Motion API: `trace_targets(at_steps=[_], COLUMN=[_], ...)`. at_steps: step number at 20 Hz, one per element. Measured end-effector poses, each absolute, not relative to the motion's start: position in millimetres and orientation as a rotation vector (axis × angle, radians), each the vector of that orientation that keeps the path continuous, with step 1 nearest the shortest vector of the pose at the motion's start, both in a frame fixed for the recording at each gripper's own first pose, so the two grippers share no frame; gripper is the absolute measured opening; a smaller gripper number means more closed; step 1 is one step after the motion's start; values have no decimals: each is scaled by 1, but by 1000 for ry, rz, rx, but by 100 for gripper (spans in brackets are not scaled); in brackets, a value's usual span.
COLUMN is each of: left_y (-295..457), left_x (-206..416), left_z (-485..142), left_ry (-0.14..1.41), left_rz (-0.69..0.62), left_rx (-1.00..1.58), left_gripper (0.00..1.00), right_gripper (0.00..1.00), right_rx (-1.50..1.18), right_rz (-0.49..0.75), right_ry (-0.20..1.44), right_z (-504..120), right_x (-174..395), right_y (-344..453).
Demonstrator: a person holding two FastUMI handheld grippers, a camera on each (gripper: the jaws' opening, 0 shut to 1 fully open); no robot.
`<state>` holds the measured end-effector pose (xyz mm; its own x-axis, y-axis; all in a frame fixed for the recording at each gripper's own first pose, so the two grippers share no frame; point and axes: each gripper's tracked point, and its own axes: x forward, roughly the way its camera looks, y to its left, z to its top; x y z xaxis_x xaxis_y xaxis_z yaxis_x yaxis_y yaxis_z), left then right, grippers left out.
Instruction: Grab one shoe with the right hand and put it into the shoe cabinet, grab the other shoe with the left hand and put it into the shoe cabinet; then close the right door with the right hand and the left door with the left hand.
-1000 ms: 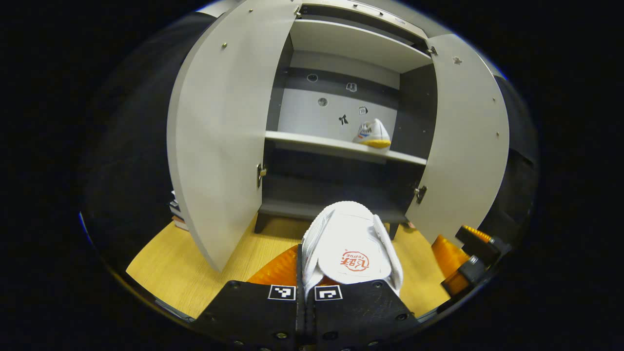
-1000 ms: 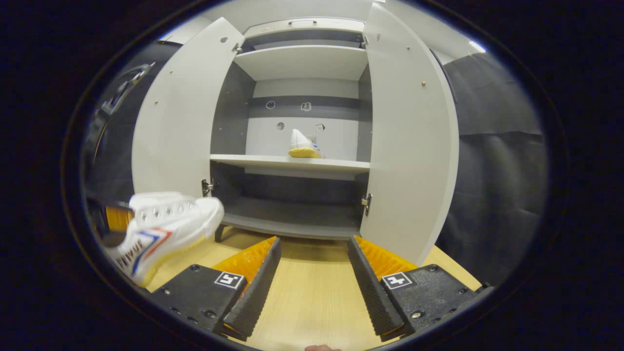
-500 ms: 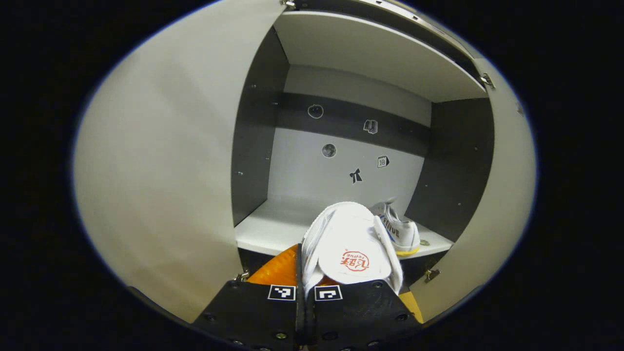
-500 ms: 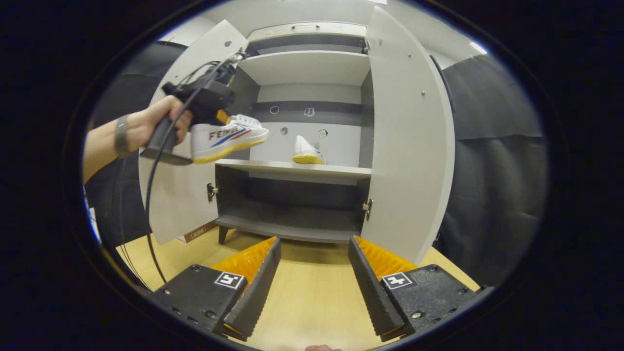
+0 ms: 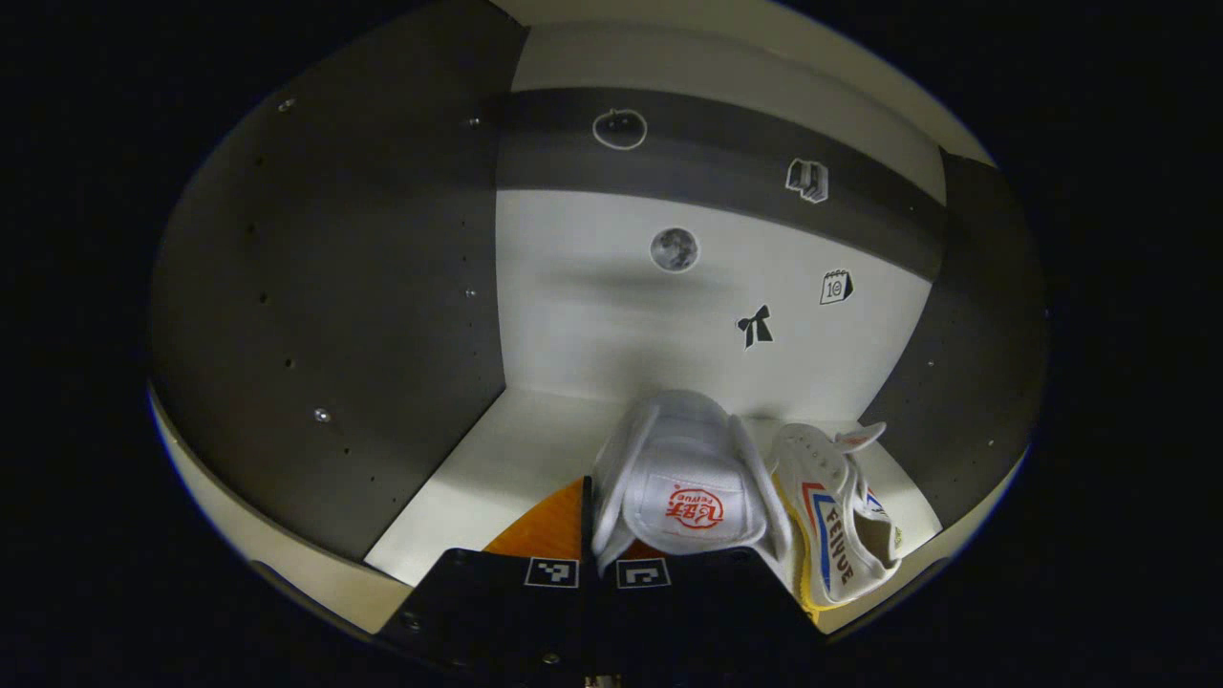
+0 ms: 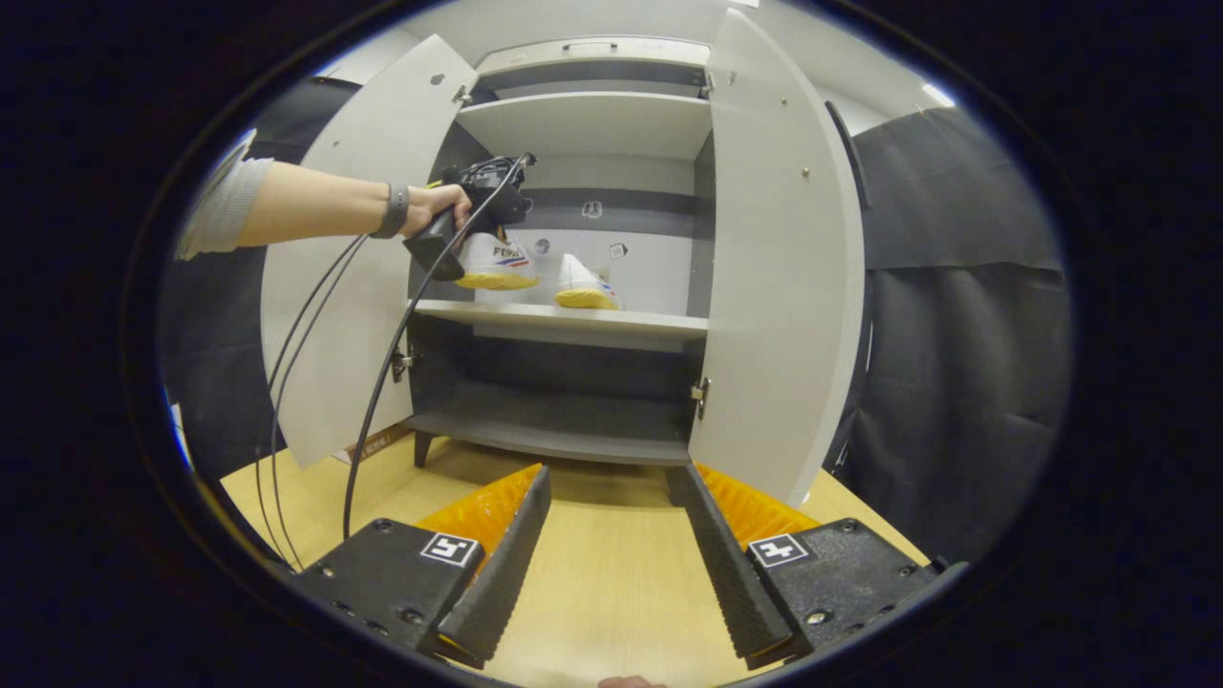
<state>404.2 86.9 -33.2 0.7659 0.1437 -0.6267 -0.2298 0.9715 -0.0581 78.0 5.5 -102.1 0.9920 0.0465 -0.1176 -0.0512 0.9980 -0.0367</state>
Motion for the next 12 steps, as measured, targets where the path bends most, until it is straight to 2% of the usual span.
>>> trace_targets(at_steps=[4, 8, 9, 10, 12], left_y=[99, 99, 98, 98, 98], left_x=[420, 427, 426, 427, 427], left_z=[-53, -65, -67, -68, -68], left_ry=[738, 785, 796, 801, 809], left_rz=[253, 248, 247, 246, 230], left_rx=[-89, -120, -126, -133, -127], left_gripper=[0, 0, 11, 0, 0], right_gripper=[89, 87, 88, 88, 88], right_rx=[-22, -16, -17, -19, -25], right_rz=[31, 24, 23, 22, 21], right_ry=[147, 166, 167, 166, 162], right_z=[-112, -119, -119, -118, -118], right_x=[80, 83, 84, 85, 86], right_y=[-2, -6, -6, -7, -7])
